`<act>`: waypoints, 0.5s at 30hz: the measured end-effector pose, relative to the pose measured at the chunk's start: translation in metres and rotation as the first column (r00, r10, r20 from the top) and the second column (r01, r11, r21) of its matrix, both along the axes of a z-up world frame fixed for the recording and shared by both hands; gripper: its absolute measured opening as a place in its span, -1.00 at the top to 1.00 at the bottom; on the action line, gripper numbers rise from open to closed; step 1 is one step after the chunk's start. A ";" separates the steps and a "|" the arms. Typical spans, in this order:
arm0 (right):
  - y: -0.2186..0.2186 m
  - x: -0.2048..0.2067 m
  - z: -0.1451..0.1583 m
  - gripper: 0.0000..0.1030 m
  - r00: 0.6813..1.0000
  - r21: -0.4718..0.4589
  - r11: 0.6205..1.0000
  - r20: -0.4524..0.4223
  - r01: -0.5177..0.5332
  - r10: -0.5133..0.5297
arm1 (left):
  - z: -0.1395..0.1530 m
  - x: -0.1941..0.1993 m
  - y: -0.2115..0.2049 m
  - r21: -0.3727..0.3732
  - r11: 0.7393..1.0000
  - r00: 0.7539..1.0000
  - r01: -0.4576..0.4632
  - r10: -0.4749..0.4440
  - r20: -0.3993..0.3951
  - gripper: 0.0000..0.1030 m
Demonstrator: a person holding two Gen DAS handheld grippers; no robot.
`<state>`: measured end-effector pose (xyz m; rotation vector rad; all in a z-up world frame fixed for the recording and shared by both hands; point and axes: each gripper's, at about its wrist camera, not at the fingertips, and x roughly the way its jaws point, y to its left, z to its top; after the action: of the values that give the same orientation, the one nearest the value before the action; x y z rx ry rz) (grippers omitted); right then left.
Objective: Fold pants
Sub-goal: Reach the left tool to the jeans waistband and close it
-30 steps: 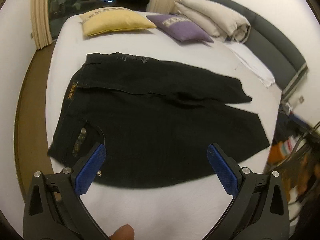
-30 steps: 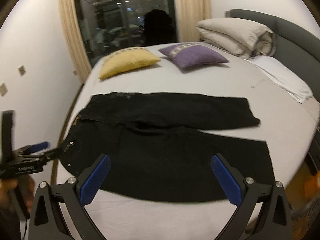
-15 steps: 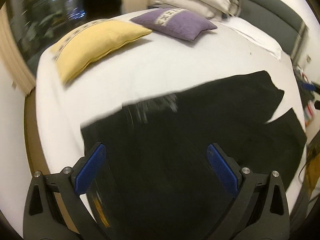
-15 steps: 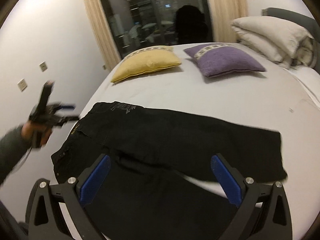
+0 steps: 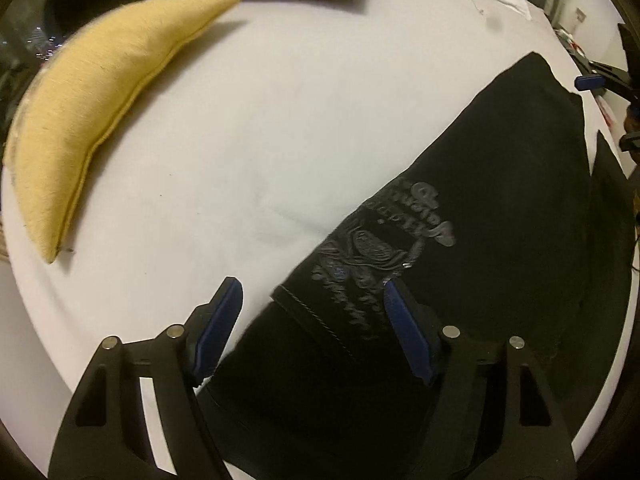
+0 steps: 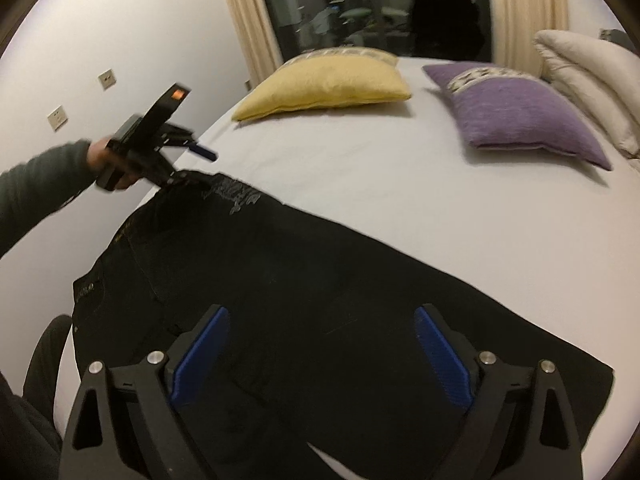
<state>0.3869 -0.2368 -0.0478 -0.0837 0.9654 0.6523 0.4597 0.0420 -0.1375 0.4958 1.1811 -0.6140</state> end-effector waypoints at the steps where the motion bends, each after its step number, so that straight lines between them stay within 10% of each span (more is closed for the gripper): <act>1: 0.002 0.002 -0.004 -0.81 1.000 -0.005 1.000 -0.008 -0.009 0.009 | -0.004 0.006 0.003 0.008 1.000 1.000 0.007 -0.007 -0.008 -0.40; 13: 0.010 0.019 -0.020 -0.67 0.997 0.013 0.999 -0.056 -0.051 0.052 | -0.051 0.039 0.007 0.002 1.000 0.990 0.013 -0.013 -0.140 -0.32; 15: 0.012 0.023 -0.020 -0.65 0.997 0.008 0.998 -0.056 -0.060 0.060 | -0.056 0.042 0.006 -0.005 1.000 0.991 0.008 -0.008 -0.134 0.03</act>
<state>0.4100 -0.2250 -0.0675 -0.0896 1.0179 0.7160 0.5012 0.0483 -0.1939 0.4607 1.3052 -0.6652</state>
